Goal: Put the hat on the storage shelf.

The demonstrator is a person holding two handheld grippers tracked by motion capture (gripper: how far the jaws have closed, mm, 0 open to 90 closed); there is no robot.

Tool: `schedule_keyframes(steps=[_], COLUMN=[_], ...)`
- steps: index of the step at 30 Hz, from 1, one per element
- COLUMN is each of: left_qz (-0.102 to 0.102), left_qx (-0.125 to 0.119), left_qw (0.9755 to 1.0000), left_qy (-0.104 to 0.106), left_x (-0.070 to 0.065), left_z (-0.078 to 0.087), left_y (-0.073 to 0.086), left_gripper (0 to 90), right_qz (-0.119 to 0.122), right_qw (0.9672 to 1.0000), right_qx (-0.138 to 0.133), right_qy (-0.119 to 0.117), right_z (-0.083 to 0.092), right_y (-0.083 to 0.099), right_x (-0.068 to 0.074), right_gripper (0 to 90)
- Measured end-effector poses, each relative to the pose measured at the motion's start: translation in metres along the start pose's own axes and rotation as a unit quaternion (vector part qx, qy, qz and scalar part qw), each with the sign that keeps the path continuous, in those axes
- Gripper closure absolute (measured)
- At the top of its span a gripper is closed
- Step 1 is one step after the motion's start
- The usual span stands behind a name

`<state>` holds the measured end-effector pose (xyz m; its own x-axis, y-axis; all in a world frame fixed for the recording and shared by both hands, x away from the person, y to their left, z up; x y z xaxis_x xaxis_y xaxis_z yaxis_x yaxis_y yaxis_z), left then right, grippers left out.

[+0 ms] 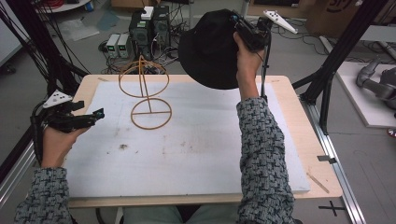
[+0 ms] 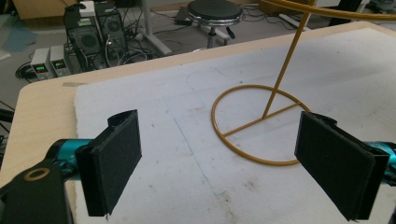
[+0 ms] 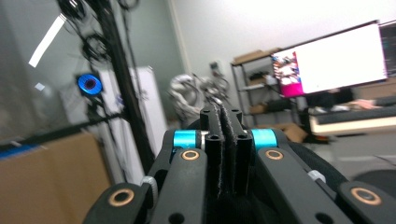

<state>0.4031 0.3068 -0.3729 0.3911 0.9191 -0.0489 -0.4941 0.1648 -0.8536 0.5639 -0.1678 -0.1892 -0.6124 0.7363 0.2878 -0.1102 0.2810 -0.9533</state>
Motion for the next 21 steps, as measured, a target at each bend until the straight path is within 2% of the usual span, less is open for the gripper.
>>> schedule_keyframes(steps=[9, 14, 19, 21], left_qz=[-0.001, 0.001, 0.001, 0.002], left_qx=[0.002, 0.001, 0.002, 0.001], left_qw=[1.0000, 1.0000, 1.0000, 1.0000], left_qy=[0.000, 0.001, 0.001, 0.001], left_x=[0.001, 0.001, 0.002, 0.002], left_z=[0.000, 0.000, 0.000, 0.001], left_y=[0.001, 0.001, 0.001, 0.001], left_gripper=[14.9, 14.9, 14.9, 14.9], right_qz=[-0.037, -0.058, -0.061, -0.071], right_qw=[0.9976, 0.9943, 0.9912, 0.9892], right_qx=[-0.013, -0.016, -0.022, -0.022], right_qy=[-0.057, -0.087, -0.115, -0.126], right_z=[-0.004, -0.011, -0.016, -0.017], right_y=[-0.005, -0.004, -0.010, -0.011], right_x=[0.018, 0.030, 0.047, 0.051], right_gripper=[88.8, 88.8, 88.9, 88.8])
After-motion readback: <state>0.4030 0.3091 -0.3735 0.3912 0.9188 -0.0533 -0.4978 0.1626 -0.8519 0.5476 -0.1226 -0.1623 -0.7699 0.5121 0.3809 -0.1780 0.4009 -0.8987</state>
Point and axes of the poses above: each handheld gripper's, and its own axes: z roughly backward along the jaws, y roughly out of its underside, x roughly to its left, the point moved 6 cm from there along -z, roughly forward along the jaws, and after that the axes turned 8 degrees about x, right-handed, at the moved point
